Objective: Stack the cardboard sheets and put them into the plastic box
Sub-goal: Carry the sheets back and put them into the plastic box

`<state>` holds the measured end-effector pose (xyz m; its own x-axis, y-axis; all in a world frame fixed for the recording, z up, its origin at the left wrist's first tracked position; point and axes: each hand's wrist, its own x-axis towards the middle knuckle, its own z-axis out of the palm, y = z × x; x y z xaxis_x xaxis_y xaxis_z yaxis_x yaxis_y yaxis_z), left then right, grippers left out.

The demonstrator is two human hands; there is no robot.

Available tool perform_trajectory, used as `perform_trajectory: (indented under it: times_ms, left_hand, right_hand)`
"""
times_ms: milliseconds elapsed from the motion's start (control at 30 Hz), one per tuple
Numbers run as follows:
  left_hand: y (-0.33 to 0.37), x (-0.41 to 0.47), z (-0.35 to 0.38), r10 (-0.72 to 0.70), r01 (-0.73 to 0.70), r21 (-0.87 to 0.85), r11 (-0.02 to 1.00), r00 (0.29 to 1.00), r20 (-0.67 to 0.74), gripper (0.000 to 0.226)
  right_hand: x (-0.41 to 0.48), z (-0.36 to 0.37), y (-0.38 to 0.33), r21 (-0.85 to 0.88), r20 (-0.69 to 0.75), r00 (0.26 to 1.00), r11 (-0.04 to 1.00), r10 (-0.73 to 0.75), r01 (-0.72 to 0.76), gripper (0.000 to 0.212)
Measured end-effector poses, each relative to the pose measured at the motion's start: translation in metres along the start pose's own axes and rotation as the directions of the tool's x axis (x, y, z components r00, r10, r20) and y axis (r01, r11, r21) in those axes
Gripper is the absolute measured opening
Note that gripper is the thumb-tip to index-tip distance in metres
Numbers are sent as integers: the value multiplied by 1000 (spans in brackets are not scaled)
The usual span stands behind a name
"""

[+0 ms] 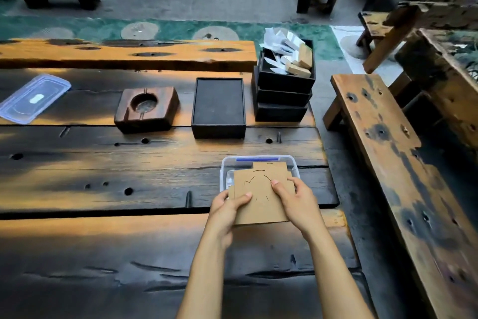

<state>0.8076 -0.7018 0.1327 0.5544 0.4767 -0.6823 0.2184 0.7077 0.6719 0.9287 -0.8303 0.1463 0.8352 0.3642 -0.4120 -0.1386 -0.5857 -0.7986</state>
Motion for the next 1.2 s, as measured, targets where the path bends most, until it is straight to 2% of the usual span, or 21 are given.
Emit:
perform_trajectory:
  times_ms: [133, 300, 400, 667, 833, 900, 967, 1100, 1200]
  left_hand:
    - [-3, 37, 17, 15, -12, 30, 999, 995, -99, 35]
    - [-7, 91, 37, 34, -7, 112, 994, 971, -237, 36]
    - [-10, 113, 48, 53, 0, 190, 982, 959, -278, 32]
    - [-23, 155, 65, 65, 26, 310, 950, 959, -277, 28]
    - [-28, 169, 67, 41, 95, 463, 881, 961, -273, 43]
    - [-31, 170, 66, 7, 97, 370, 924, 963, -271, 43]
    - [-31, 169, 64, 2, 75, 282, 956, 964, -264, 32]
    - [-25, 166, 57, 64, 16, 283, 959, 961, -270, 26]
    - [-23, 161, 53, 50, 17, 259, 966, 968, -247, 27]
  right_hand:
    - [37, -10, 8, -66, 41, 998, 997, 39, -36, 59]
    - [81, -24, 27, -368, 103, 994, 930, 32, 9, 68]
    - [99, -26, 37, -449, 159, 985, 893, 65, 14, 69]
    - [122, -28, 51, -462, 225, 969, 887, 104, 12, 58]
    - [131, -29, 51, -474, 192, 975, 880, 113, -9, 58]
    - [132, -30, 51, -479, 189, 975, 878, 116, -12, 56]
    - [132, -32, 53, -482, 191, 976, 876, 106, -1, 53]
    - [133, -36, 58, -456, 181, 980, 890, 82, 10, 50]
    - [132, -35, 60, -447, 183, 980, 895, 73, 17, 50]
